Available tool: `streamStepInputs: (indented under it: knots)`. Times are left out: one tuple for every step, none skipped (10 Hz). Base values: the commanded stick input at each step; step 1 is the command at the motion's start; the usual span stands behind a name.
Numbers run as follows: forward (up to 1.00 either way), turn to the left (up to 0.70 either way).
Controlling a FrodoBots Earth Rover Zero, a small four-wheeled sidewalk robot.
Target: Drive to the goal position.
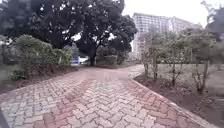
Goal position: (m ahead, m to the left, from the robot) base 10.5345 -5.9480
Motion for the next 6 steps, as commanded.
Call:
streamStepInputs:
  knots:
    - [0.7,0.0]
    - [0.7,0.0]
    - [0.7,0.0]
    - [0.7,0.0]
    - [0.7,0.0]
    - [0.7,0.0]
